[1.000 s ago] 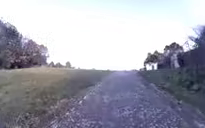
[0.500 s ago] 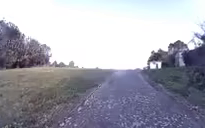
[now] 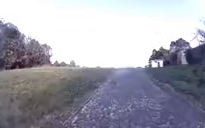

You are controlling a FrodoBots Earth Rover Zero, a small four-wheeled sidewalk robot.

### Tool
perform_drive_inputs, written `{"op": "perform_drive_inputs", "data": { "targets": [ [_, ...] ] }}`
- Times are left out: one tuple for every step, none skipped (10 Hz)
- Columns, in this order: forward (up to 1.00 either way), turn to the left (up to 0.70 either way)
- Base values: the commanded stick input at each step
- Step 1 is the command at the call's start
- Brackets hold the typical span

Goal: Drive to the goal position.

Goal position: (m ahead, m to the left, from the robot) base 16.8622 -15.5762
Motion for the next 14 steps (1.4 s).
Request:
{"op": "perform_drive_inputs", "data": {
  "targets": [
    [0.50, 0.03],
    [0.50, 0.00],
    [0.50, -0.08],
    [0.50, -0.34],
    [0.50, -0.46],
    [0.50, 0.00],
    [0.50, 0.00],
    [0.50, 0.00],
    [0.50, 0.00],
    [0.50, 0.00],
    [0.50, 0.00],
    [0.50, 0.00],
    [0.50, 0.00],
    [0.50, 0.00]
  ]
}}
